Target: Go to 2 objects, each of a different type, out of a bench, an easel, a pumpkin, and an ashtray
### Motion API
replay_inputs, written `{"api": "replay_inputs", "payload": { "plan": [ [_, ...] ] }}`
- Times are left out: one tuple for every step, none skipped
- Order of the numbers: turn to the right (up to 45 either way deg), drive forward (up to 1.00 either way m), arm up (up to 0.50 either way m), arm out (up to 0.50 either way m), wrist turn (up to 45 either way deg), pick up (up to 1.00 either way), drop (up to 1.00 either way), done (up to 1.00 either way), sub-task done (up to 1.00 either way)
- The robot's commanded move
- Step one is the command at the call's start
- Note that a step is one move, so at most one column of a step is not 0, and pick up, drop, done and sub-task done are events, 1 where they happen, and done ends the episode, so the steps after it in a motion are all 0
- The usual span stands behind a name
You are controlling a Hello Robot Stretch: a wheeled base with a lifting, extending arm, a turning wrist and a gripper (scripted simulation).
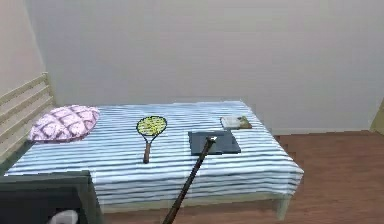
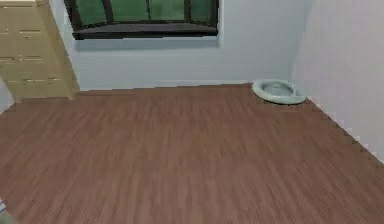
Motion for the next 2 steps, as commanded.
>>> {"api": "replay_inputs", "payload": {
  "plan": [
    [-42.0, 0.00, 0.00, 0.00, 0.0, 0.00, 0.00, 0.00, 0.00],
    [0.0, 0.00, 0.00, 0.00, 0.0, 0.00, 0.00, 1.00, 0.00]
  ]
}}
